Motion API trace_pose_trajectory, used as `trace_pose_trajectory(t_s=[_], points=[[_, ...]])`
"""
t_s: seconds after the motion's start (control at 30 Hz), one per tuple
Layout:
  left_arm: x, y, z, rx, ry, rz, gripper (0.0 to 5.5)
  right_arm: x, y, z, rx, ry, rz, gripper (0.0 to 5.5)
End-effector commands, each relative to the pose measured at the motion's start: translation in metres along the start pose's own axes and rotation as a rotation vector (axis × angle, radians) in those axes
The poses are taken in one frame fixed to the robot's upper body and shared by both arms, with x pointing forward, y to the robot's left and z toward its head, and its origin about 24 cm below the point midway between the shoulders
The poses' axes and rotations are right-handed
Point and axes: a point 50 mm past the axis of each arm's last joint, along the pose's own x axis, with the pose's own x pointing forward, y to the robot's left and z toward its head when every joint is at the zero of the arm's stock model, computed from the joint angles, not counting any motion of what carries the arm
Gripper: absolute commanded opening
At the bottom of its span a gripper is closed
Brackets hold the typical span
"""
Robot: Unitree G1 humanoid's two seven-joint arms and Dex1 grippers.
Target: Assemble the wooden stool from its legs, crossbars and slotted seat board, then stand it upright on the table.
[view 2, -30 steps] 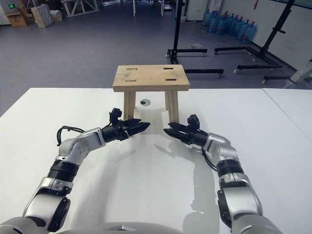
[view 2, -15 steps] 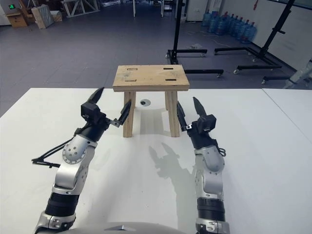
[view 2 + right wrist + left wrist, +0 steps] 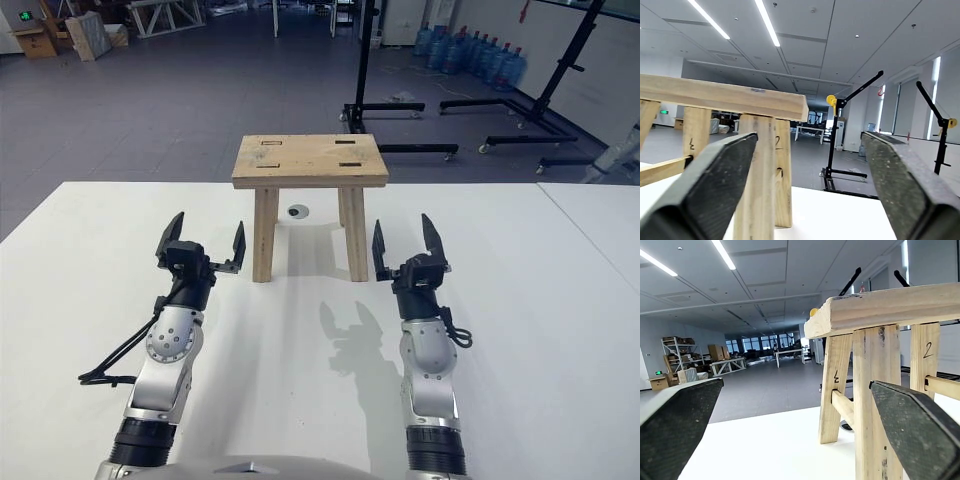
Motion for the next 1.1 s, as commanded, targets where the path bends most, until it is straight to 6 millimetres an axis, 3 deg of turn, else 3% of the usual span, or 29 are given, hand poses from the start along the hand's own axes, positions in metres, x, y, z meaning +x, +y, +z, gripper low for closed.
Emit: trace_pose_trajectory(t_s=[0.03, 0.23, 0.47, 0.57, 1.1], points=[[0.0006, -0.0039, 0.0006, -0.002, -0.015, -0.010, 5.40, 0.0038, 0.0034, -0.0005, -0.010, -0.003, 0.023, 4.11], [-0.0003, -0.0078, 0.0012, -0.013, -0.022, -0.026, 4.84, 0.0019, 0.0033, -0.0016, -0.027, 0.007, 0.033, 4.15], [0.0011, -0.0052, -0.0005, -0.006, -0.014, -0.025, 4.84, 0.0042, 0.0050, -0.0021, -0.040, 0.005, 0.032, 4.15], [-0.0009, -0.0074, 0.0004, -0.010, -0.022, -0.031, 4.29, 0.0040, 0.0053, -0.0020, -0.042, 0.005, 0.038, 4.15], [0.0016, -0.0018, -0.0022, 0.020, 0.000, 0.021, 4.09, 0.0057, 0.0039, -0.0009, -0.050, 0.002, 0.048, 4.15]])
